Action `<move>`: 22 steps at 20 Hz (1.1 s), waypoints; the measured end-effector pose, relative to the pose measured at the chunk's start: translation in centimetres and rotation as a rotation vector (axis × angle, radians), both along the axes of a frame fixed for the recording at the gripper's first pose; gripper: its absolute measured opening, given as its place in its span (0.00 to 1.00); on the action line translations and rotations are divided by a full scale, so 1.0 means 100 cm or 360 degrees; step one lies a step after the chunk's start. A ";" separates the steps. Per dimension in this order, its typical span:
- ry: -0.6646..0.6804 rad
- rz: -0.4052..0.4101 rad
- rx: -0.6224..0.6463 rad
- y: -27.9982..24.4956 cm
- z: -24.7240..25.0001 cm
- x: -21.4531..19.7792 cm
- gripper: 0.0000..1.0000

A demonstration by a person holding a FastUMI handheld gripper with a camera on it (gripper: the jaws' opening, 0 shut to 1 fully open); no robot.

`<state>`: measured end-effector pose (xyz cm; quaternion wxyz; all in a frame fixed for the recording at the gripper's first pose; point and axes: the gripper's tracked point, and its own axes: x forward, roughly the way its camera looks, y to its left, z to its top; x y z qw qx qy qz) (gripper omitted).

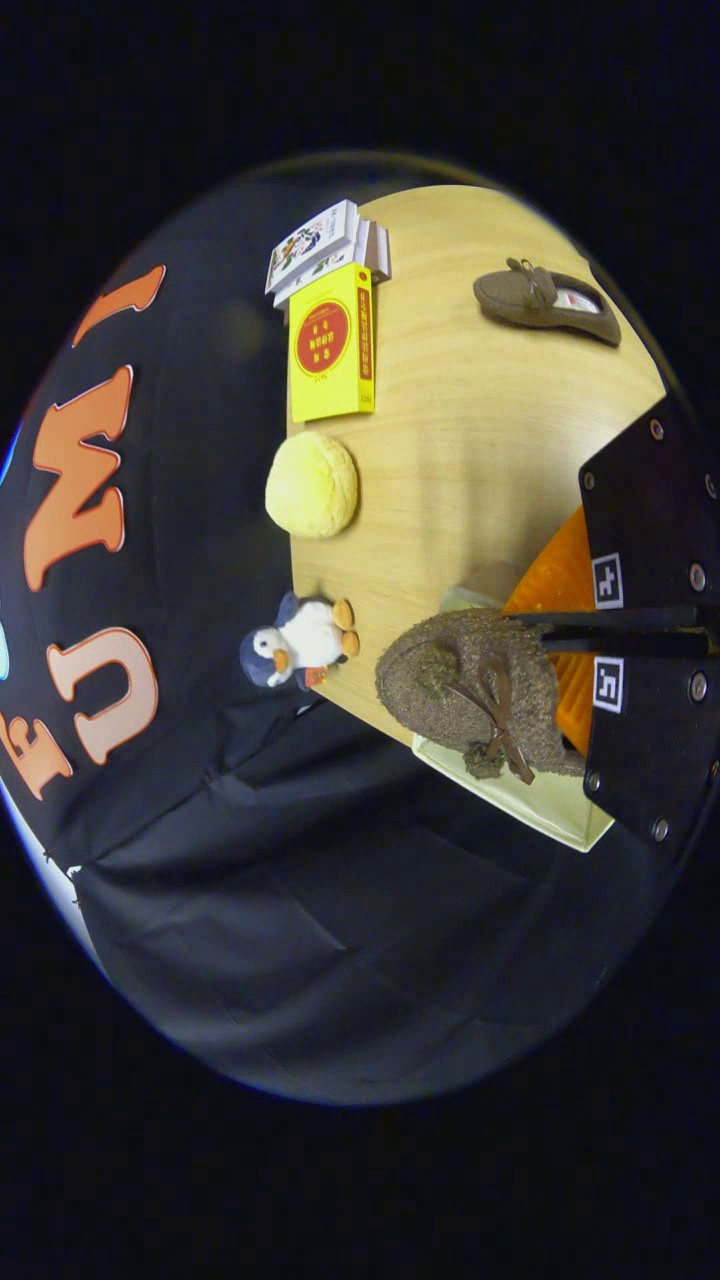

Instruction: Open the storage box then place both shoes into the box .Put the left shoe in first, then the right shoe, with the right side of both shoes facing outward in a uniform manner.

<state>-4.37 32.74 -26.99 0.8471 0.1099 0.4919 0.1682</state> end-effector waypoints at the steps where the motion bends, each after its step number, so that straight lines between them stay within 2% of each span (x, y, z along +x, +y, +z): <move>1: 0.0013 0.0025 0.0003 0.014 -0.004 -0.001 0.03; 7: 0.0203 0.0071 -0.0116 0.066 -0.054 -0.017 0.03; 10: 0.0374 0.0055 -0.0177 0.085 -0.080 -0.030 0.03; 15: 0.0518 0.0004 -0.0343 0.100 -0.119 -0.038 0.03; 19: 0.0647 -0.0039 -0.0362 0.107 -0.147 -0.047 0.05; 22: 0.0763 0.0001 -0.0329 0.113 -0.158 -0.063 0.07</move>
